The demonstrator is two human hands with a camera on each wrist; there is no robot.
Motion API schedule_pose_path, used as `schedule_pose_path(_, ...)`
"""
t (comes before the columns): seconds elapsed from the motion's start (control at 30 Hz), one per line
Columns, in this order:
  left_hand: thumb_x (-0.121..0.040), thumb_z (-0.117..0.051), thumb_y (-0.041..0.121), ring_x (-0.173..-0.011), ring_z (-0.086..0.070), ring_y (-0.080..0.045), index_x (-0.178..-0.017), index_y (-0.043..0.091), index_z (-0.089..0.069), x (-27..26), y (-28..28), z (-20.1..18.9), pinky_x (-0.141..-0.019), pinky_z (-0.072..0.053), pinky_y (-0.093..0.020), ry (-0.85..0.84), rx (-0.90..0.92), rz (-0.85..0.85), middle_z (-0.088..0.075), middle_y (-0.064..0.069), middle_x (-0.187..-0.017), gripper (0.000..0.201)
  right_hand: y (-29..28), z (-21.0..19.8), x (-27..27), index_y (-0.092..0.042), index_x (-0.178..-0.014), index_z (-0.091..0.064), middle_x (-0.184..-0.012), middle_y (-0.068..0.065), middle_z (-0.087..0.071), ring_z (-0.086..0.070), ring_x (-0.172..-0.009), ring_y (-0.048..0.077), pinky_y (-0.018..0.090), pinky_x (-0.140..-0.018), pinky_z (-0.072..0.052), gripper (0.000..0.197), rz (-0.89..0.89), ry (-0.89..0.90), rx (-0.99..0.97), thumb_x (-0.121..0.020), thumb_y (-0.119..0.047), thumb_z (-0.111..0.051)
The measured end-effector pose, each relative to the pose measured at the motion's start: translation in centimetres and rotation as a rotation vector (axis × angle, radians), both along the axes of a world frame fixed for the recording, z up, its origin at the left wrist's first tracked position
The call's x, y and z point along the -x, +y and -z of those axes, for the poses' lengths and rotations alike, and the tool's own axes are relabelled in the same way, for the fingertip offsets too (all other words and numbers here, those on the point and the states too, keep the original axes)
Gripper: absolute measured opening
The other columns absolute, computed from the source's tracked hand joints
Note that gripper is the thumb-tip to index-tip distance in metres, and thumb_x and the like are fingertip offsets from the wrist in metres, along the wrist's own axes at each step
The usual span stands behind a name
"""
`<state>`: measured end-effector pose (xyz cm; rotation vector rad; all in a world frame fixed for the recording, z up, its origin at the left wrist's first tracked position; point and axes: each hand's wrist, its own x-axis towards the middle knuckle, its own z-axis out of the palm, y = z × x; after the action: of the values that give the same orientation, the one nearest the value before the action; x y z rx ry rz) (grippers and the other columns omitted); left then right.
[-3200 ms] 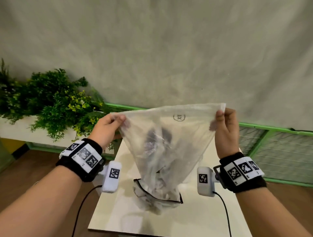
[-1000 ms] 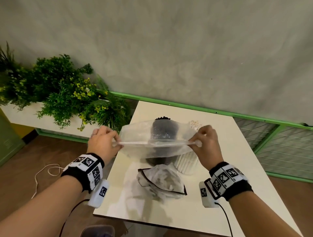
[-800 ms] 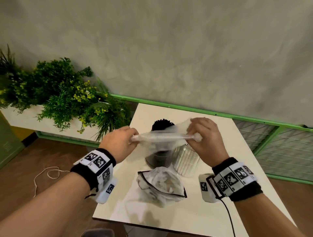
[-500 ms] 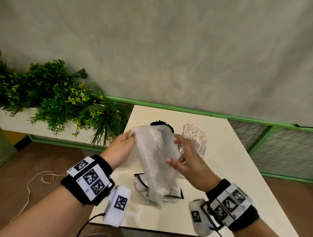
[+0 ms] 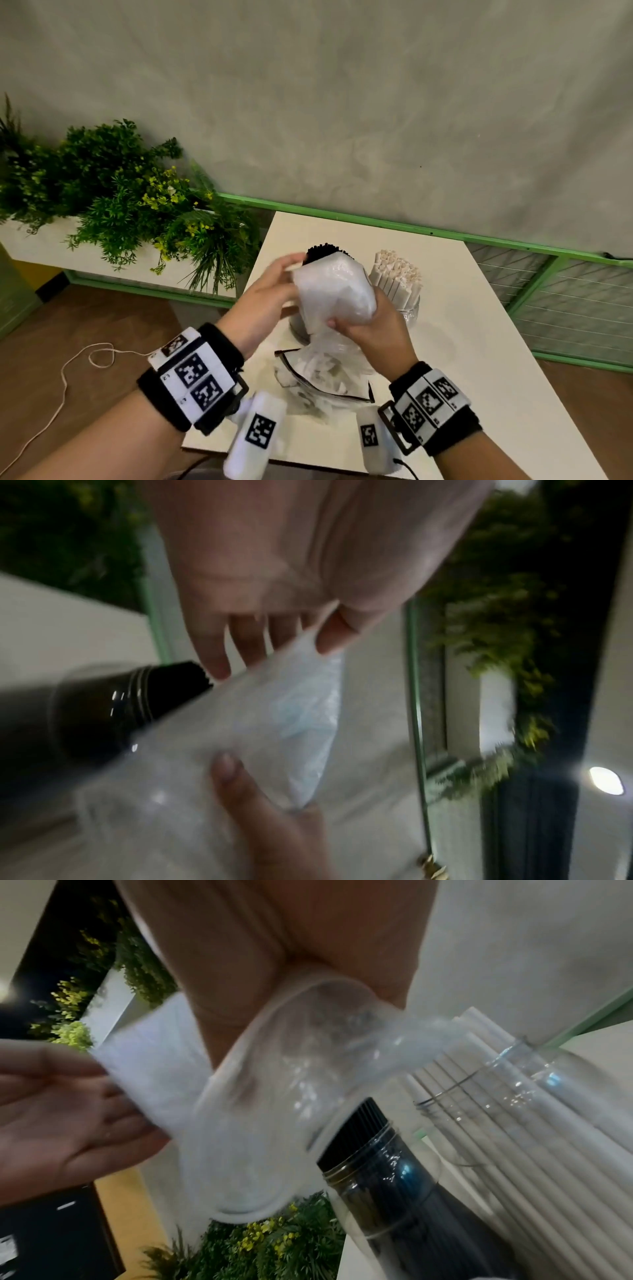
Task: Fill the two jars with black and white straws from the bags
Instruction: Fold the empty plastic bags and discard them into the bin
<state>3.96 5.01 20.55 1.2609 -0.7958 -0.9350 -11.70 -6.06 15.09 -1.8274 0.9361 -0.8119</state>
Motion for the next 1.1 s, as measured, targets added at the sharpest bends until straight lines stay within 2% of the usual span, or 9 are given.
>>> schedule_pose_path(0.07, -0.084, -0.047, 0.011, -0.123, -0.041, -0.004, -0.121, 0.043, -0.042, 0.2, 1.0, 0.1, -0.104, -0.036, -0.031, -0.46, 0.141, -0.146, -0.044, 0.012, -0.132, 0.049, -0.3, -0.3, 0.3, -0.023, -0.103, -0.062, -0.087, -0.008, -0.07, -0.066, -0.079, 0.006, 0.012, -0.059, -0.046, 0.045, 0.005, 0.078, 0.021, -0.066, -0.027, -0.087)
schedule_pose_path(0.17, -0.079, -0.05, 0.054, -0.143, -0.007, -0.006, -0.137, 0.049, -0.018, 1.2, 1.8, 1.1, -0.114, -0.016, -0.033, -1.146, 0.109, 0.058, -0.011, 0.019, -0.152, 0.066, 0.4, -0.9, -0.1, -0.025, -0.093, -0.069, -0.086, -0.003, -0.073, -0.069, -0.082, 0.015, 0.03, -0.071, -0.053, 0.026, -0.215, 0.082, -0.028, -0.069, -0.022, -0.08)
schedule_pose_path(0.23, -0.066, -0.05, 0.077, -0.143, 0.013, -0.006, -0.14, 0.051, 0.004, 1.2, 1.6, 2.1, -0.117, -0.004, -0.036, -1.337, -0.068, 0.181, 0.012, 0.021, -0.154, 0.096, 1.1, -1.5, -0.3, -0.015, -0.097, -0.071, -0.091, 0.007, -0.074, -0.07, -0.086, 0.019, 0.039, -0.079, -0.055, 0.028, -0.356, 0.014, -0.094, -0.07, -0.013, -0.08)
schedule_pose_path(0.33, -0.059, -0.065, 0.072, -0.14, -0.015, -0.003, -0.142, 0.045, -0.002, 0.7, 1.2, 3.0, -0.114, -0.017, -0.028, -1.3, -0.139, 0.18, -0.011, 0.019, -0.153, 0.108, 2.0, -2.0, -0.7, -0.012, -0.09, -0.072, -0.088, 0.012, -0.073, -0.066, -0.081, 0.015, 0.04, -0.078, -0.053, 0.019, -0.453, -0.03, -0.055, -0.073, -0.012, -0.08)
schedule_pose_path(0.43, -0.068, -0.07, 0.051, -0.112, -0.049, -0.009, -0.131, 0.035, -0.032, 0.5, 0.6, 3.3, -0.089, -0.039, -0.023, -1.249, -0.116, 0.055, -0.044, 0.015, -0.129, 0.075, 2.5, -2.1, -1.5, -0.025, -0.08, -0.07, -0.081, -0.003, -0.068, -0.061, -0.076, 0.01, 0.034, -0.071, -0.053, 0.014, -0.4, 0.073, 0.133, -0.071, -0.023, -0.079)
schedule_pose_path(0.57, -0.074, -0.069, 0.048, -0.088, -0.059, -0.018, -0.11, 0.028, -0.042, -0.9, -0.3, 3.6, -0.069, -0.046, -0.031, -1.039, -0.25, -0.093, -0.058, 0.006, -0.101, 0.05, 2.5, -2.2, -1.4, -0.024, -0.112, -0.063, -0.111, -0.008, -0.046, -0.043, -0.106, 0.014, 0.028, -0.09, -0.041, 0.05, -0.006, 0.166, 0.58, -0.071, -0.052, -0.066)
schedule_pose_path(0.73, -0.064, -0.075, 0.054, -0.076, -0.059, -0.009, -0.107, 0.021, -0.045, -0.9, -0.1, 3.2, -0.058, -0.043, -0.018, -0.812, -0.228, -0.08, -0.059, 0.007, -0.088, 0.062, 3.6, -2.0, -1.3, -0.044, -0.136, -0.036, -0.134, -0.014, -0.038, -0.041, -0.127, 0.003, 0.033, -0.105, -0.041, 0.07, -0.238, -0.021, 0.056, -0.075, -0.067, -0.061)
schedule_pose_path(0.97, -0.074, -0.073, 0.013, -0.086, -0.06, 0.002, -0.121, 0.036, -0.037, 0.8, 0.3, 2.6, -0.067, -0.045, -0.01, -0.605, -0.047, 0.189, -0.059, 0.012, -0.105, 0.063, 3.0, -3.1, -2.4, -0.006, -0.119, -0.052, -0.107, 0.017, -0.065, -0.067, -0.096, 0.022, 0.026, -0.076, -0.053, 0.05, -0.214, -0.438, -0.206, -0.077, -0.018, -0.075)
schedule_pose_path(1.1, -0.069, -0.056, 0.034, -0.117, -0.045, -0.011, -0.118, 0.045, -0.039, -0.9, 0.6, 3.4, -0.098, -0.041, -0.034, -0.633, -0.04, 0.084, -0.045, 0.017, -0.123, 0.053, 2.8, -3.5, -2.5, -0.008, -0.117, -0.044, -0.098, 0.006, -0.065, -0.068, -0.084, 0.011, 0.02, -0.068, -0.052, 0.053, -0.036, -0.531, -0.13, -0.074, -0.024, -0.071)
